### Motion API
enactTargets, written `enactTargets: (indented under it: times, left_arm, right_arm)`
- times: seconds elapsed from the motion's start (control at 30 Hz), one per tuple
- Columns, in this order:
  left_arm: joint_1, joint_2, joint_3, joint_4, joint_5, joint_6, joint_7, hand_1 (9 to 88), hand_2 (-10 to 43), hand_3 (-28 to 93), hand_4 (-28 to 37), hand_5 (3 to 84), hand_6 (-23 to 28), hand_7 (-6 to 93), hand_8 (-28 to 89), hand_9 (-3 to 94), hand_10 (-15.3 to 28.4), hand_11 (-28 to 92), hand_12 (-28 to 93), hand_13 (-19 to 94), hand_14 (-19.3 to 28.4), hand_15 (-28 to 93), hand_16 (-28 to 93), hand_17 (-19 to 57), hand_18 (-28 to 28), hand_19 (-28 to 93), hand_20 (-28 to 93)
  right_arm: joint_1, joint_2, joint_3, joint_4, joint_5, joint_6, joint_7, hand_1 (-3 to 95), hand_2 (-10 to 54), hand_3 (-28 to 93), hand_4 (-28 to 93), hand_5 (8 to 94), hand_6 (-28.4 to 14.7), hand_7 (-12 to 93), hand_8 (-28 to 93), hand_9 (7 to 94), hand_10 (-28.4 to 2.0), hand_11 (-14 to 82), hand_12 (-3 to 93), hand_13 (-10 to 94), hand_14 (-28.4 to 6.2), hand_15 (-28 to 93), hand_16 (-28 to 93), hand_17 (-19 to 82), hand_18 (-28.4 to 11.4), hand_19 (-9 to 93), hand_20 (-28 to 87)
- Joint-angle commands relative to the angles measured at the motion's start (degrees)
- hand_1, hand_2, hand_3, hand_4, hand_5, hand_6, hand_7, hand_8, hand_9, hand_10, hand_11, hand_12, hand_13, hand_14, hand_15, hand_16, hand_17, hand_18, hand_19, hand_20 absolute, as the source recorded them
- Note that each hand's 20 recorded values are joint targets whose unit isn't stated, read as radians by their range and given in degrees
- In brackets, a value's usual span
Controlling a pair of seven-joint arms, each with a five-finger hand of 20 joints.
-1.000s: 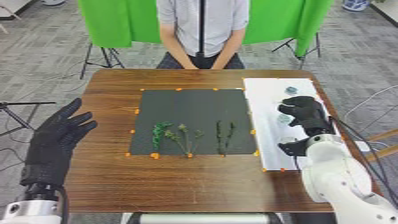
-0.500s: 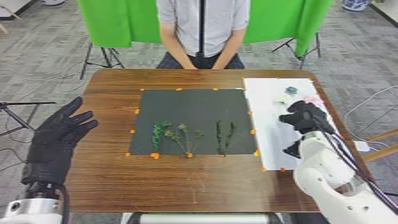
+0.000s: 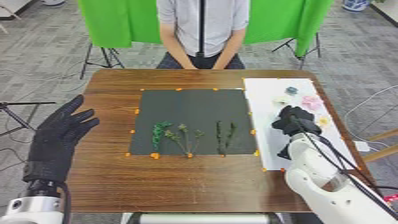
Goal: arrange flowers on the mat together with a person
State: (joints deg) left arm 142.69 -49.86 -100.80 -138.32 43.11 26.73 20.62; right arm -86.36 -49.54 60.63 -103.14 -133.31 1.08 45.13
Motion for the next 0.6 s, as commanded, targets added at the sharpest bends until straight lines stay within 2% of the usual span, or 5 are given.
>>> enactTargets:
  times: [0.03, 0.23, 0.4, 0.43, 0.6]
  left_arm:
    - [0.39, 0.47, 0.32, 0.29, -0.35, 0.21, -0.37, 20.2, 7.6, 78, -28.3, 34.7, 7.3, 14.2, -10, 32.4, 19.4, 26, 9, 22, 26.4, 55, -12, -11.1, 20.8, 48, 9]
    - [0.96, 1.11, -0.08, -0.13, -0.48, 0.38, 0.4, 20.2, 7.6, 78, -28.3, 34.8, 7.3, 14.1, -10, 32.5, 19.4, 26, 9, 22, 26.3, 55, -12, -11.1, 20.8, 48, 9]
    - [1.7, 1.55, -1.32, -1.09, 0.09, 0.22, 0.23, 20.2, 7.5, 78, -28.3, 34.8, 7.2, 14.0, -10, 32.5, 19.5, 27, 9, 22, 26.4, 55, -12, -11.1, 20.8, 48, 9]
    - [2.99, 2.0, -1.99, -1.64, -0.31, 0.73, 1.43, 20.2, 7.5, 78, -28.3, 34.7, 7.2, 14.0, -10, 32.5, 19.5, 27, 9, 22, 26.4, 55, -12, -11.1, 20.8, 48, 9]
    - [0.95, 2.52, -1.89, -1.86, 0.45, -0.25, 1.36, 20.4, 7.6, 77, -28.3, 34.7, 7.2, 14.0, -10, 32.5, 19.5, 26, 9, 22, 26.4, 55, -12, -11.1, 20.8, 48, 9]
  right_arm:
    - [2.04, -0.08, -3.94, 2.18, -5.6, 0.59, 1.69, 44.8, -8.8, 72, -28, 62.5, 2.6, 21, -10, 65.3, -12.4, 23.7, 15.3, 65, -8.7, 62, 10, 27, -17.8, 75, 10]
    - [1.1, 0.45, -4.82, 2.67, -7.63, 5.62, 2.77, 57.3, -9.5, 63, -28, 78.7, 4.0, 24, 0, 87.4, -6.1, 13.4, 35.5, 76, -3.7, 56, 22, 32, -15.0, 78, 8]
    - [-0.22, -0.2, -3.42, -1.13, -5.84, 9.96, 2.15, 58.6, -9.5, 63, -28, 81.1, 3.9, 23, 0, 90.0, -5.1, 17.1, 37.5, 79, -3.5, 58, 21, 34, -14.7, 80, 9]
    - [1.42, -0.75, -4.7, -1.83, -4.39, 11.11, 0.93, 58.6, -9.5, 63, -28, 81.3, 3.8, 23, 0, 90.1, -5.1, 17.7, 37.5, 79, -3.4, 58, 20, 34, -14.6, 80, 9]
    - [9.36, -3.81, -12.84, -5.39, -2.86, 14.0, -3.57, 59.0, -9.5, 64, -28, 81.7, 3.4, 22, 1, 90.3, -5.1, 19.8, 37.8, 80, -3.2, 60, 20, 34, -14.7, 81, 9]
